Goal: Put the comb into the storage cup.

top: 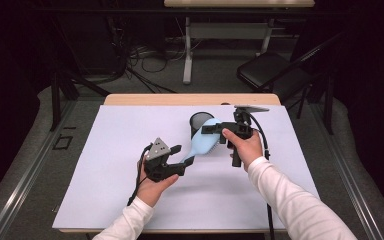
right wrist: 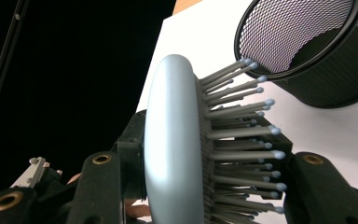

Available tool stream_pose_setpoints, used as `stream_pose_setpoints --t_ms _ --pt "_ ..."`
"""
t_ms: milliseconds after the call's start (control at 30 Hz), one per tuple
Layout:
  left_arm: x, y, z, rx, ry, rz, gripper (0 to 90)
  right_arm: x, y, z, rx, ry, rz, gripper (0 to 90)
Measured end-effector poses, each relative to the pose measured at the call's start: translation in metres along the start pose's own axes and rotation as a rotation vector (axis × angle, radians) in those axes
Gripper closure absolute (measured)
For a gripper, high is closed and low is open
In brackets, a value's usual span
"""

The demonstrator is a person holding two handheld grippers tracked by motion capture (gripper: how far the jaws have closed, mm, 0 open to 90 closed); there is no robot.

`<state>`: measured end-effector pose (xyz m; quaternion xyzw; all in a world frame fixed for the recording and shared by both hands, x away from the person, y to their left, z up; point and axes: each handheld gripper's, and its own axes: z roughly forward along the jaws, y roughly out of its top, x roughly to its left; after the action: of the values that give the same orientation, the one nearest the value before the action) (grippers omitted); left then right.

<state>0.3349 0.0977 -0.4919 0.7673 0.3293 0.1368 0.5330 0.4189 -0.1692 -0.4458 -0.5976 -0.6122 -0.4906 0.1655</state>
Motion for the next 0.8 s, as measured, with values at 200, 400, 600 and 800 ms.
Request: stream_pose_setpoints --t_ms 200,400,600,800 --pt "0.004 0.001 -0.004 0.0 0.017 -0.033 35.6 -0.002 0.002 -0.003 -0.013 -0.005 0.0 48.2" --pt "0.01 0.002 -0.007 -0.008 0.036 -0.058 28.9 -0.004 0.003 -0.006 -0.021 -0.008 0.008 48.2" --pt "0.014 0.004 -0.009 -0.009 0.045 -0.091 19.4 -0.003 0.005 -0.009 -0.028 -0.013 0.005 48.2" --pt "0.016 0.004 -0.009 -0.008 0.075 -0.086 15.2 -0.004 0.006 -0.011 -0.036 -0.02 -0.009 48.2"
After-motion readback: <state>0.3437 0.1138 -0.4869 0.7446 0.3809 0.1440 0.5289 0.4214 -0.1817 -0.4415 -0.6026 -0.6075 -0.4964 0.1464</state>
